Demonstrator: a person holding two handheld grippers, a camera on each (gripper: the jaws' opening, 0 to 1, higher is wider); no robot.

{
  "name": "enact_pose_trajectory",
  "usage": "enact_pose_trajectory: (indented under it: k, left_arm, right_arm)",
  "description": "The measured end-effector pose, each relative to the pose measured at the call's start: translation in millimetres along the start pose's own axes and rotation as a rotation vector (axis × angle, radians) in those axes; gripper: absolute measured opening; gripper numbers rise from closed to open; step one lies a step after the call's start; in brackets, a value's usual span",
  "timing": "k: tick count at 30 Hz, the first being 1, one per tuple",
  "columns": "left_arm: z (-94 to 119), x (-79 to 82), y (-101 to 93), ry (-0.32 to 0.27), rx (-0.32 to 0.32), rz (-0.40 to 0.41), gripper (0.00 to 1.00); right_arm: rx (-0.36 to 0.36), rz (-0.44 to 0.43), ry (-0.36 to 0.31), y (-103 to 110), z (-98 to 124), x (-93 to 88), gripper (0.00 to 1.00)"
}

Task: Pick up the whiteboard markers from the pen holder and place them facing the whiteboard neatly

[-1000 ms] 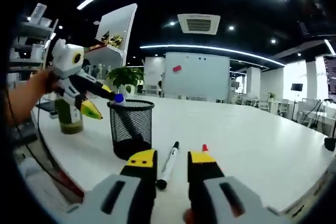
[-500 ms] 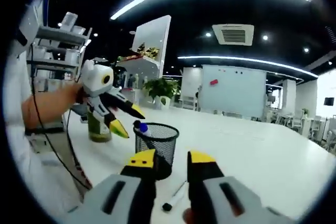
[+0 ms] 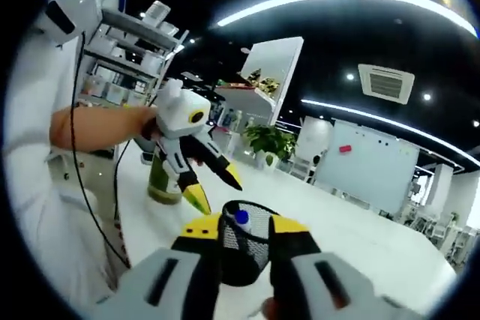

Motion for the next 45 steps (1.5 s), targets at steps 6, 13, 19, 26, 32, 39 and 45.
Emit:
enact_pose_trajectory:
  k: [6,13,19,26,32,39,45]
  left_arm:
    - [0,0.4,0.1,-0.002,0.003,0.001,0.5]
    - [-3,-3.1,4.9,0.002,0.006,0.019,0.49]
    - [-3,-4.0,9.0,0.002,0.013,0.013,0.49]
    - [-1,-2.7,4.9,0.004,0.016,0.011,0.49]
    - [-1,-1.6,2.9,0.004,0.015,0.012,0.49]
    - [-3,-2.5,5.4,0.006,0.013,0.015,0.49]
    - [-3,-2.2,5.0,0.006,0.012,0.014,0.49]
  right_arm:
    - [0.033,0.034,0.016,3,-10,-2.0,0.22]
    - [0.06,0.091,0.018,7,-18,-0.9,0.17]
    - [0.057,0.081,0.014,6,-21,-0.3,0.17]
    - [0.064,0.064,-0.001,3,-23,0.8,0.15]
    - [0.078,0.06,0.004,3,-28,-0.9,0.15]
    - [0.103,0.044,0.005,2,-30,-1.0,0.12]
    - [0.097,0.052,0.004,-1,-31,-1.0,0.11]
Point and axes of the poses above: the point that each gripper's makers call its tool centre point, and the gripper's own axes: z roughly backward along the fingers, y roughly to its left, x roughly out of its top, the point moved 2 cm from there along z, roughly backward along the fingers, and after that the axes turned 11 degrees about y, right-handed, at the moved point
